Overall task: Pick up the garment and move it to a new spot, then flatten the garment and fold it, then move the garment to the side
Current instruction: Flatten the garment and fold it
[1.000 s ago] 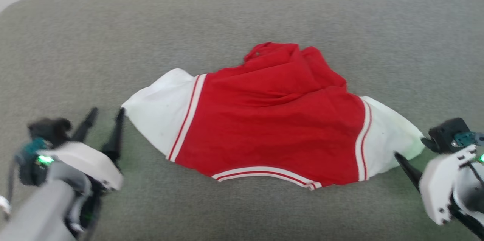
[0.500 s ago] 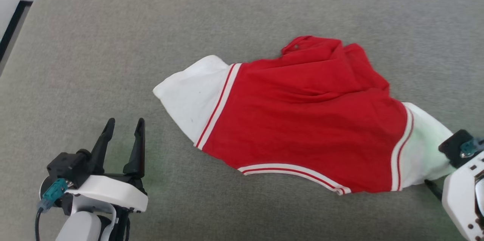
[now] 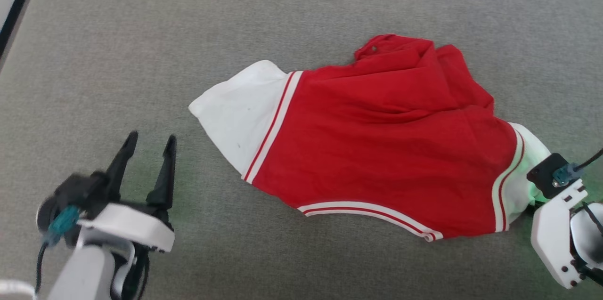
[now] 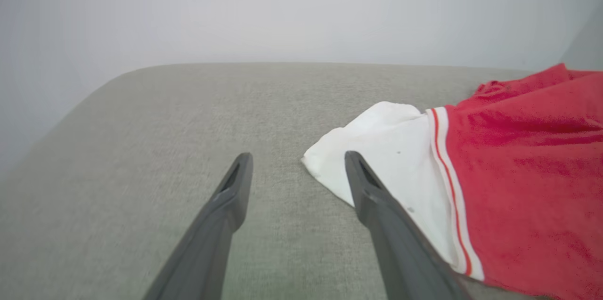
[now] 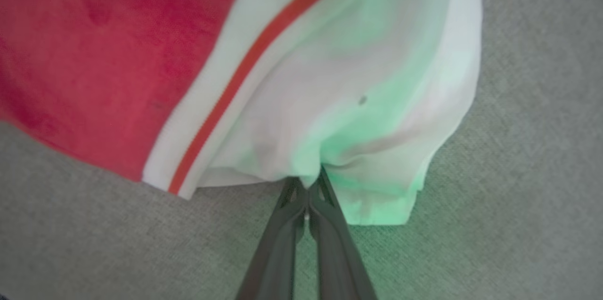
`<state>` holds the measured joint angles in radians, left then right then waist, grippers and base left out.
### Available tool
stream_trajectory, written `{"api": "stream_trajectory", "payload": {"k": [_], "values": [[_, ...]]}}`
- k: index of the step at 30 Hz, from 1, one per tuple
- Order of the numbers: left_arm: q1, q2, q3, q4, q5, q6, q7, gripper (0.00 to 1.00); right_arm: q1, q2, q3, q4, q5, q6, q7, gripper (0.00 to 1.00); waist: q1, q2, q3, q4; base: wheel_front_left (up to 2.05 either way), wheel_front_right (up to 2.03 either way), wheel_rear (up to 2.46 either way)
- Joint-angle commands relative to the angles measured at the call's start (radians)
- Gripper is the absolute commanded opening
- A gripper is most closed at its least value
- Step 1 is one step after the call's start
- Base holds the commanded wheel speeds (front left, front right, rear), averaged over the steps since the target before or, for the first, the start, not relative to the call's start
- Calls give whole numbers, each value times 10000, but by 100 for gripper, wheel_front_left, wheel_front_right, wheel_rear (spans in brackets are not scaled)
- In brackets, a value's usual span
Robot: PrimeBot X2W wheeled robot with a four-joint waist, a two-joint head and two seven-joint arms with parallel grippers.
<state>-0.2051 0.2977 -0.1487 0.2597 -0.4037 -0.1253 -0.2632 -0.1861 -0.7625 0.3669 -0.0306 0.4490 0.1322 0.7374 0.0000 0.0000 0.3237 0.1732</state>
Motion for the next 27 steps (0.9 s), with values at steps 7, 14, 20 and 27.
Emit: {"api": "stream_trajectory", "payload": {"k": [7,14,20,27], "values": [[-2631,3092,-3403,-222,-2422,-33,3005,100,-394,471,459,181,-195,-26,147,0,0,0,158,-419,0,0,0],[-4342,4631,-4920,12,-5933,-36,8349,100,-876,833,764,315,-331,-26,125,0,0,0,423,-765,0,0,0],[-4873,4285,-4874,549,-7707,-39,10060,100,-1088,1138,1054,525,-353,-26,243,0,0,0,609,-982,0,0,0],[-5068,3628,-4994,1535,-8767,-37,11079,100,-1511,1442,1284,718,-467,-22,125,0,0,0,808,-1226,0,0,0]]}}
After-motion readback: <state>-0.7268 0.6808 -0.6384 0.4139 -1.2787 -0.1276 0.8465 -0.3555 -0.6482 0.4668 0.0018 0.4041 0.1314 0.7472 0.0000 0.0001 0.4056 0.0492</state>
